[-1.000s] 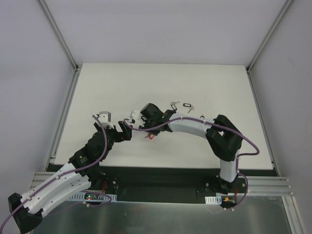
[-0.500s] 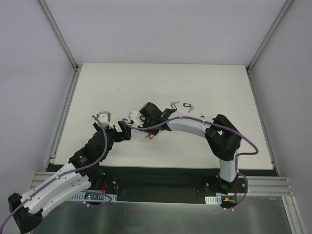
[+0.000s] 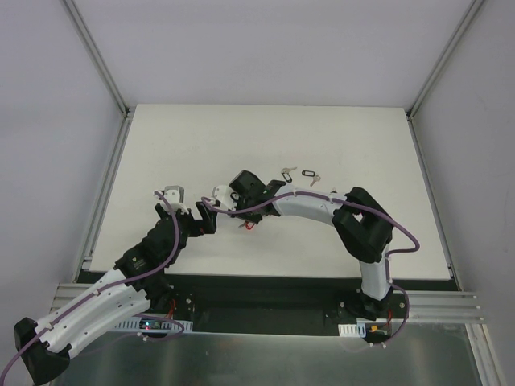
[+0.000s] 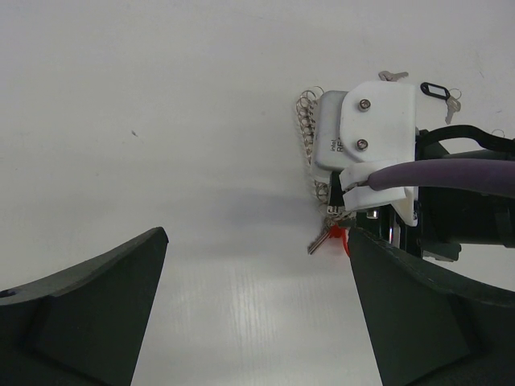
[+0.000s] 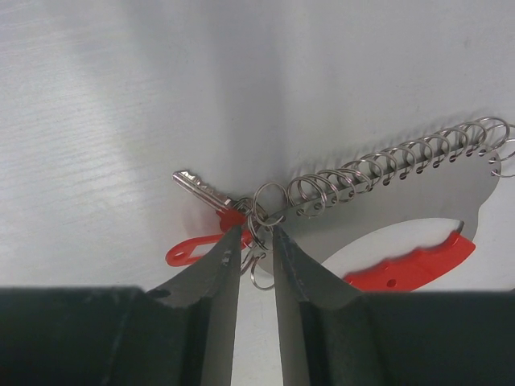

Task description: Put the keys on the keyring

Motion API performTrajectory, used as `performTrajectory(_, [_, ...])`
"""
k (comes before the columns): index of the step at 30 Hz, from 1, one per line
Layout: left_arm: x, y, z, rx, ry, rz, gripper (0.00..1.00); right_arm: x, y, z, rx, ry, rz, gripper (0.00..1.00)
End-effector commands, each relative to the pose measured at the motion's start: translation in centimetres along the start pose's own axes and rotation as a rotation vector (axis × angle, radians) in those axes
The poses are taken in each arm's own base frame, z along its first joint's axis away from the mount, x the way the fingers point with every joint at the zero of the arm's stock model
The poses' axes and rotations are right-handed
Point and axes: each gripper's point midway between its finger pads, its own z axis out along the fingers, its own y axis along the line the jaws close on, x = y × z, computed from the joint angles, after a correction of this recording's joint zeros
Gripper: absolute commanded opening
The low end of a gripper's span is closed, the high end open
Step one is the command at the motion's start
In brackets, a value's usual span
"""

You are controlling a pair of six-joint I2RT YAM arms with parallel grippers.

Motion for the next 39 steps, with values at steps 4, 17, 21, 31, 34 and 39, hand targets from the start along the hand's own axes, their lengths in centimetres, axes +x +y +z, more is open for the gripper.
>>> performTrajectory(4, [-1.0,0.2,0.2,-0.015,-0.037,-0.021,0.95,-0.9,-1.0,0.1,0.020,-0.012,-0.023,0.20])
performTrajectory(17, [-0.9,0.1,0.2,-0.011,-0.031,-0.020,0.95,-0.5,-0.8,0.4,0.003,0.005,-0.027,0.17])
performTrajectory(21, [-0.9,0.0,0.2,-0.010,-0.033,-0.020,0.95,-0.7,-0.8,0.2,0.005,-0.002,-0.027,0.05])
performTrajectory(31, [-1.9,-0.9,-0.2,0.036,-0.039,-0.013,0.95,-2.9,-1.3,-4.9,0.033,-0.116,0.001,0.01])
performTrajectory(34, [-2.9,-2.1,-0.6,0.091,-0.045,0.005,0.95,-3.9,-1.5,-7.4,0.062,-0.199,0.033,0.02])
performTrajectory(39, [-5.1,-5.1,-1.4,0.221,-0.043,0.074,0.94,-5.8,-1.7,-11.1,0.112,-0.354,0.107,0.01])
